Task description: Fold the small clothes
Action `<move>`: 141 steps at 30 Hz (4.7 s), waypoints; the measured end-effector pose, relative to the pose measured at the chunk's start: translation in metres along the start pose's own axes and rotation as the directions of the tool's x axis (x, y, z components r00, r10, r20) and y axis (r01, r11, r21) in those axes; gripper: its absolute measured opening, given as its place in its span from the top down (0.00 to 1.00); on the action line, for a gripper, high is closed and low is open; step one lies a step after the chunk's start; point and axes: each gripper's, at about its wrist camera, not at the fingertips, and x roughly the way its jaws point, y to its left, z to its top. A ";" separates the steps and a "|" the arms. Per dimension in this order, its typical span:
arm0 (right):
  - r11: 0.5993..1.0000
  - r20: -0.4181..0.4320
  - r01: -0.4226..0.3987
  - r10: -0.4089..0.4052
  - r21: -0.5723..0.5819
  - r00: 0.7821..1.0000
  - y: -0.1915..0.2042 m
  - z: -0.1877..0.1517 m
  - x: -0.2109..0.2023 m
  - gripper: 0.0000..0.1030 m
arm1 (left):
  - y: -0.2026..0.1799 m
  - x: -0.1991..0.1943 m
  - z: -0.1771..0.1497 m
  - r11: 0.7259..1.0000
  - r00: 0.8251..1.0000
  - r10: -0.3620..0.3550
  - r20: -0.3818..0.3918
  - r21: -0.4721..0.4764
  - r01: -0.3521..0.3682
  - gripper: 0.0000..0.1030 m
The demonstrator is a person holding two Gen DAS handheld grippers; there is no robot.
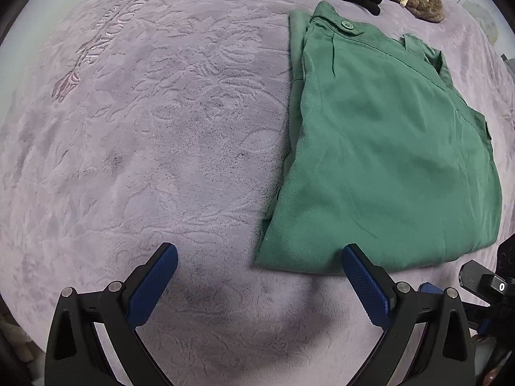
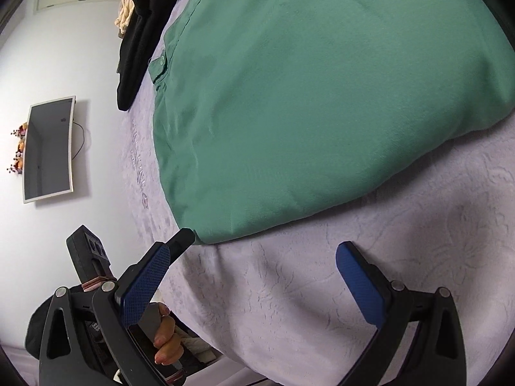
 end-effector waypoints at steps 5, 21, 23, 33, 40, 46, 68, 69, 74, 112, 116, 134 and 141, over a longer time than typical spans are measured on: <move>0.997 0.009 -0.073 0.073 0.037 0.997 0.003 0.005 0.012 0.00 | 0.033 -0.003 0.002 0.995 1.000 -0.027 0.004 -0.099 0.027 0.01; 0.934 0.126 -0.271 0.248 0.232 0.961 -0.001 0.028 0.034 0.80 | 0.035 0.015 0.022 0.943 0.963 -0.268 -0.004 -0.204 0.261 0.01; 0.943 0.123 -0.270 0.250 0.197 0.960 0.002 0.032 0.030 0.88 | 0.031 0.021 0.033 0.929 0.950 -0.314 -0.010 -0.212 0.304 0.01; 0.970 0.086 -0.242 0.244 -0.032 0.966 0.037 0.034 0.000 0.89 | -0.017 0.055 0.105 0.861 0.870 -0.490 -0.043 -0.175 0.477 0.01; 0.996 -0.050 -0.088 0.088 0.002 0.995 0.006 0.008 0.022 0.85 | -0.044 0.065 0.111 0.940 0.937 -0.340 -0.081 -0.065 0.335 0.01; 0.990 -0.012 0.025 -0.027 -0.142 1.000 0.008 0.009 -0.037 0.30 | -0.062 0.067 0.110 0.990 0.988 -0.136 -0.067 0.037 0.139 0.34; 0.982 0.141 0.133 -0.113 -0.138 0.984 -0.087 0.080 -0.087 0.90 | -0.221 -0.017 0.133 0.915 0.922 -0.382 0.064 0.168 0.367 0.86; 0.986 0.133 0.102 -0.085 -0.128 0.987 -0.091 0.081 -0.091 0.90 | -0.240 -0.015 0.134 0.909 0.920 -0.387 0.056 0.192 0.370 0.86; 0.995 0.150 -0.021 0.035 -0.097 0.988 -0.116 0.072 -0.129 0.89 | -0.345 0.016 0.129 0.881 0.931 -0.364 -0.007 0.322 0.347 0.86; 0.965 0.186 -0.241 0.257 -0.108 0.948 -0.127 0.184 -0.190 0.30 | -0.235 0.056 0.169 0.991 0.967 0.114 0.228 0.039 -0.126 0.14; 0.975 0.148 -0.188 0.204 -0.118 0.968 -0.110 0.206 -0.169 0.40 | -0.238 0.067 0.168 0.990 0.965 0.128 0.230 0.033 -0.139 0.14; 0.994 0.285 -0.088 0.067 0.061 0.956 -0.178 0.202 -0.218 0.86 | -0.315 0.092 0.155 0.950 0.955 0.155 0.254 0.225 -0.214 0.05; 0.999 0.338 0.042 -0.028 -0.033 0.941 -0.153 0.156 -0.260 0.40 | -0.291 0.062 0.141 0.959 0.969 0.146 0.200 0.213 -0.189 0.05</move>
